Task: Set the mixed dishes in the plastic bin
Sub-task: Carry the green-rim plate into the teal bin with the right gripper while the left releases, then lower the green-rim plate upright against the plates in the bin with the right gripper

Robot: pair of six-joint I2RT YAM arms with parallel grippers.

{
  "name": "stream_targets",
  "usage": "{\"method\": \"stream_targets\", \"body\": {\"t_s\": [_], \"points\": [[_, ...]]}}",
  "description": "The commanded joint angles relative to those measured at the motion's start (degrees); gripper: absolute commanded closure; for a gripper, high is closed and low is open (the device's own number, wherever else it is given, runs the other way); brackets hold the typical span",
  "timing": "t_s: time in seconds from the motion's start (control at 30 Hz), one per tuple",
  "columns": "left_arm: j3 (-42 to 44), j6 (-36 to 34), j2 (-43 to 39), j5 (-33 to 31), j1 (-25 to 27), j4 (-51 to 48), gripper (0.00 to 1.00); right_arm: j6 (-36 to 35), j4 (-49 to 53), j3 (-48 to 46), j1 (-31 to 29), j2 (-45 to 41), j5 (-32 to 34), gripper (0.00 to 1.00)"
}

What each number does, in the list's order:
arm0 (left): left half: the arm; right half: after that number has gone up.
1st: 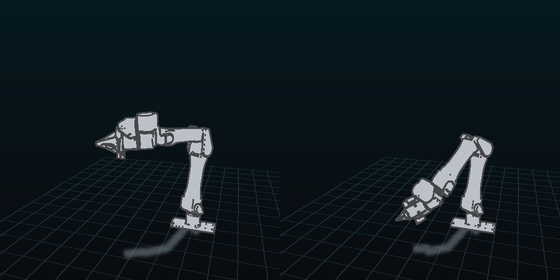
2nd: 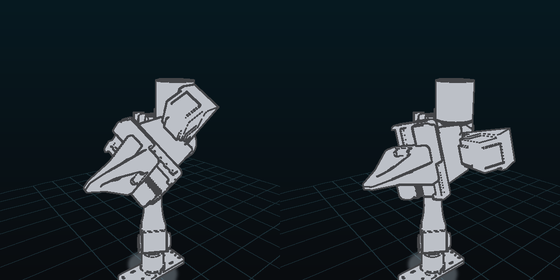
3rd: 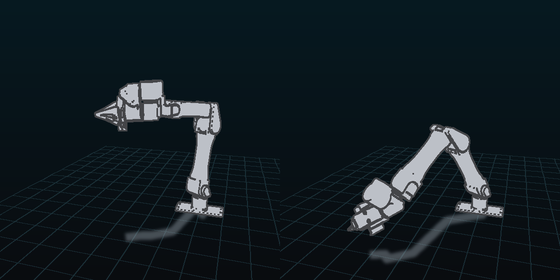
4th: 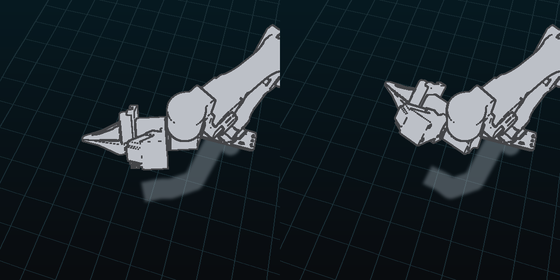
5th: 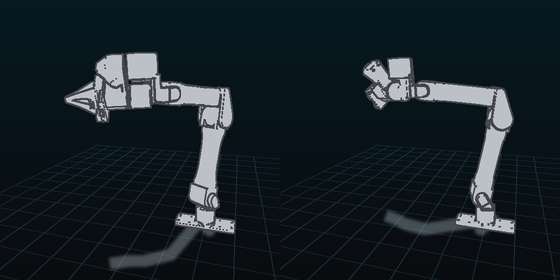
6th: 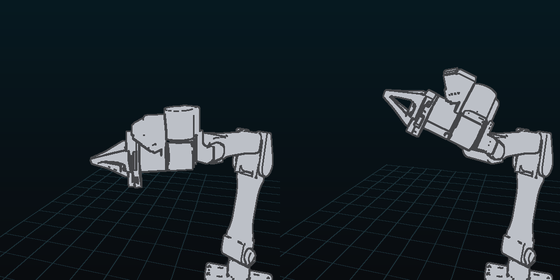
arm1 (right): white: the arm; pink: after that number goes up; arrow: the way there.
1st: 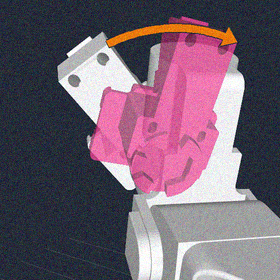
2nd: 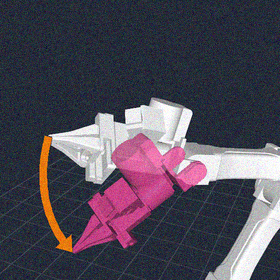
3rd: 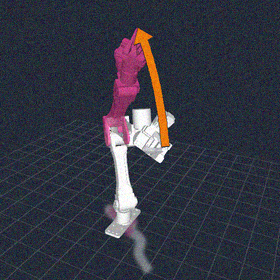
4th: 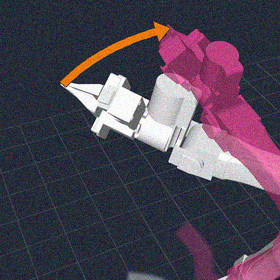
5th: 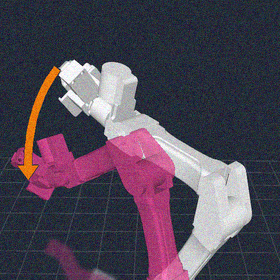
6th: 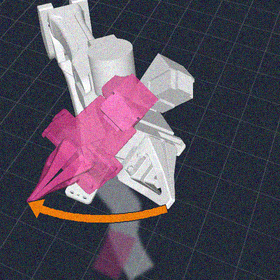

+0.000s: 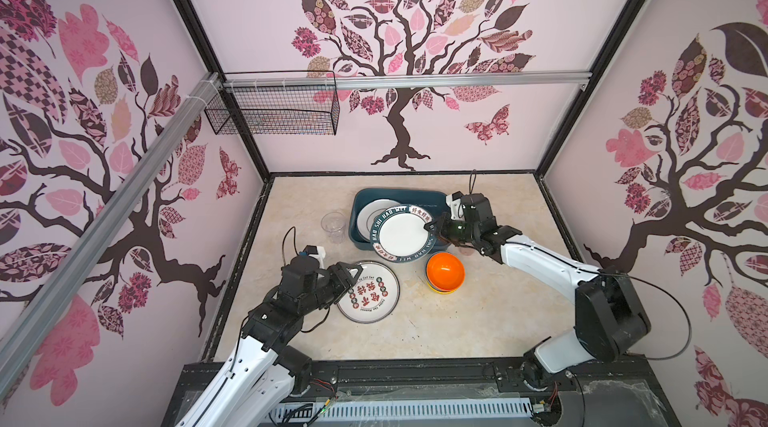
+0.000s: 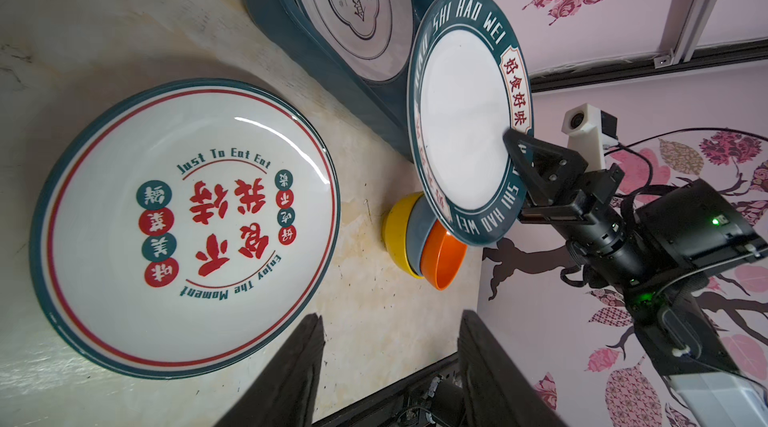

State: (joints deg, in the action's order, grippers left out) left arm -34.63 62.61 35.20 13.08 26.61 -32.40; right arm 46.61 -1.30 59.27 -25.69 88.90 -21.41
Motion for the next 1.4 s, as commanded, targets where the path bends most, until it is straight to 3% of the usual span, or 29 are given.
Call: {"method": "stream_targets", "body": {"t_s": [0.0, 0.67, 1.37], "points": [[-2.22, -1.52, -0.73, -0.83, -0.46, -2.01, 0.44, -0.97, -1.04, 4.87, 1.06, 3.57, 0.96, 0.98], [-0.35, -1.33, -0.18, 0.63, -1.03, -0.83, 0.43, -0.27, -1.38, 21.05, 1.37, 24.37, 3.22, 0.97], [2.26, -0.14, -1.31, 2.2, -2.61, -0.21, 0.43, -1.04, -1.69, 26.06, 1.31, 31.92, 4.19, 0.95]]}}
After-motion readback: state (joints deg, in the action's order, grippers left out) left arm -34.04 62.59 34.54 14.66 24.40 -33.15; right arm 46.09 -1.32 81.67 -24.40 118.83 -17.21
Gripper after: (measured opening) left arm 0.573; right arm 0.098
